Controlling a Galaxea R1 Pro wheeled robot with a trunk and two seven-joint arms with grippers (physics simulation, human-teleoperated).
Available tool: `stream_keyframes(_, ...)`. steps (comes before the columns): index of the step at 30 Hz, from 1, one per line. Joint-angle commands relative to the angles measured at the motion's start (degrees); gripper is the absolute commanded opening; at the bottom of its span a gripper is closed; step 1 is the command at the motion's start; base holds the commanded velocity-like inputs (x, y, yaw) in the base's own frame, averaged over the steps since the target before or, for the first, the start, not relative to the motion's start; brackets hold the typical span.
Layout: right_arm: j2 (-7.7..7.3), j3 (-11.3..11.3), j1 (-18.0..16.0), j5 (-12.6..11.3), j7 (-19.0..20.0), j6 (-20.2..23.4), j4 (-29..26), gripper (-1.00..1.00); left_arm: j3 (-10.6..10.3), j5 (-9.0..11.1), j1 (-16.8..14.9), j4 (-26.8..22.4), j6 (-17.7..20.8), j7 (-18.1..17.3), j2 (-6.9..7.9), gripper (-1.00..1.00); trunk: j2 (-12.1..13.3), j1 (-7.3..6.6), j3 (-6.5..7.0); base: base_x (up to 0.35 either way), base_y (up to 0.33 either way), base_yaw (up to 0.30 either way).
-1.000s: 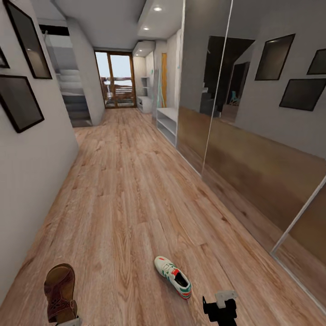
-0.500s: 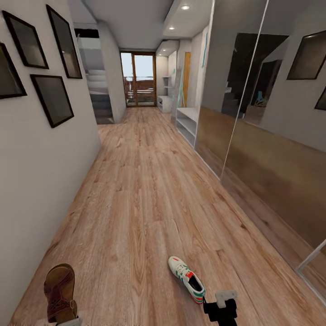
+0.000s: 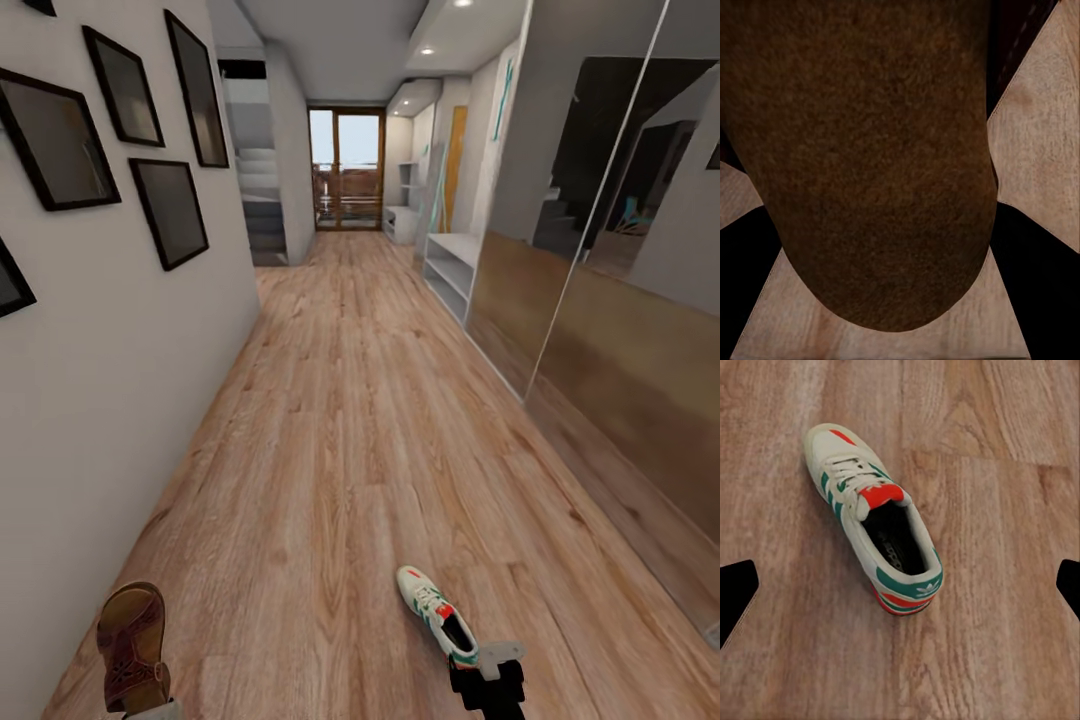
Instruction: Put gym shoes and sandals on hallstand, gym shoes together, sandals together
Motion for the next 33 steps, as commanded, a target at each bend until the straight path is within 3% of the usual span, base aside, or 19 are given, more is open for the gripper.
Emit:
stream_keyframes(1,-0.02,0.5,0.0,-0.6,-0.2,-0.2,0.1,1.00,0.5,-0.5,-0.1,0.1,-0.2,-0.3,-0.03,-1.00,0.0,-0.01,-0.12,0.026,-0.045,0.213)
stream_keyframes(24,-0.02,0.5,0.0,-0.6,-0.2,-0.2,0.1,1.00,0.5,-0.5,-0.1,0.1,-0.3,-0.3,-0.03,-1.00,0.0,-0.01,-1.70,0.035,-0.249,0.209)
stream_keyframes(33,-0.02,0.5,0.0,-0.6,-0.2,-0.2,0.1,1.00,0.5,-0.5,-0.1,0.1,-0.4,-0.3,-0.03,-1.00,0.0,-0.01,-2.33,0.000,-0.056,0.206)
